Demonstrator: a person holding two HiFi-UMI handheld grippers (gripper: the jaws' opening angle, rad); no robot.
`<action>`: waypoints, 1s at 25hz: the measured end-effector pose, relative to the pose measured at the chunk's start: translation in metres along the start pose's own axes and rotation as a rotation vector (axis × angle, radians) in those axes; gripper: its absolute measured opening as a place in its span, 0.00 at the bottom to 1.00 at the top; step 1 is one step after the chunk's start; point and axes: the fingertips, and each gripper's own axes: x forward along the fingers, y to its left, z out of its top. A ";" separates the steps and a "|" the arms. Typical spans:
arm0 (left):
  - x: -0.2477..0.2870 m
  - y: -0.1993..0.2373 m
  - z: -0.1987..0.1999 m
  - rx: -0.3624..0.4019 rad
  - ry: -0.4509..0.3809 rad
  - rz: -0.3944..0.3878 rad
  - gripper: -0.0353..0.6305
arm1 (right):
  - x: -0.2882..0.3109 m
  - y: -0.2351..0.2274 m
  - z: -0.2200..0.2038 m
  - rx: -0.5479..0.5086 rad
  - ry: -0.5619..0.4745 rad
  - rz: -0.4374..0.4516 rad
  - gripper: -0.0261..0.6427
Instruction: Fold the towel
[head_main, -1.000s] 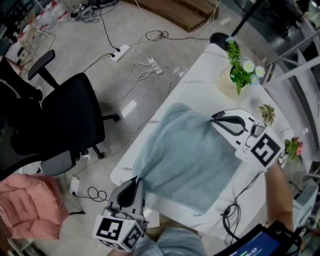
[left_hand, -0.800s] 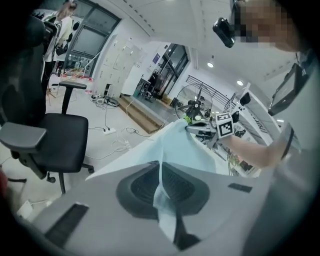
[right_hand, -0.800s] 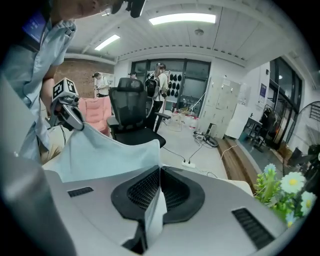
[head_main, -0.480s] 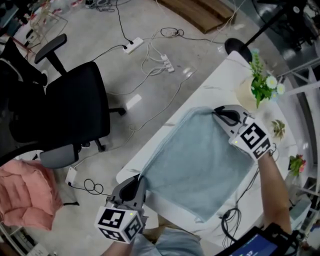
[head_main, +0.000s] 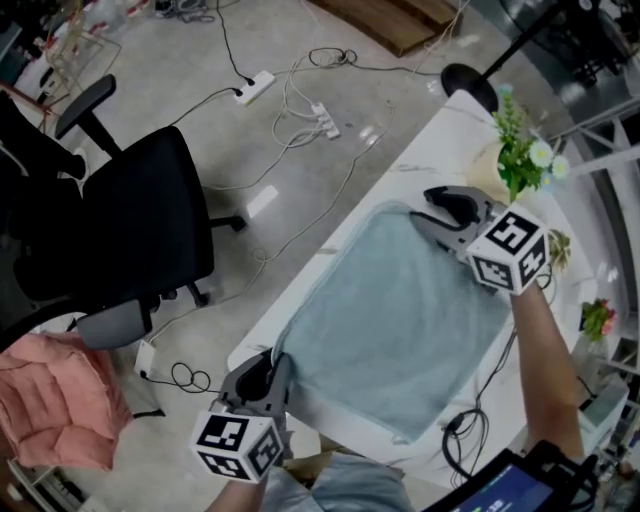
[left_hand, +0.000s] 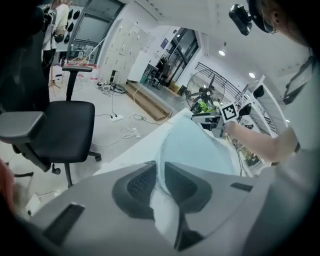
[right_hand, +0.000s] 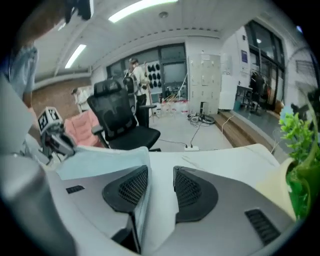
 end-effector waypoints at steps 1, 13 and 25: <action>-0.001 -0.005 0.000 0.012 0.009 -0.030 0.18 | -0.006 -0.002 0.009 0.049 -0.039 0.010 0.31; -0.007 -0.023 -0.004 0.139 0.031 -0.105 0.51 | 0.008 -0.008 -0.009 -0.169 0.228 -0.014 0.35; -0.047 -0.015 0.025 0.297 -0.056 -0.038 0.47 | -0.093 0.021 0.089 -0.055 -0.178 -0.102 0.26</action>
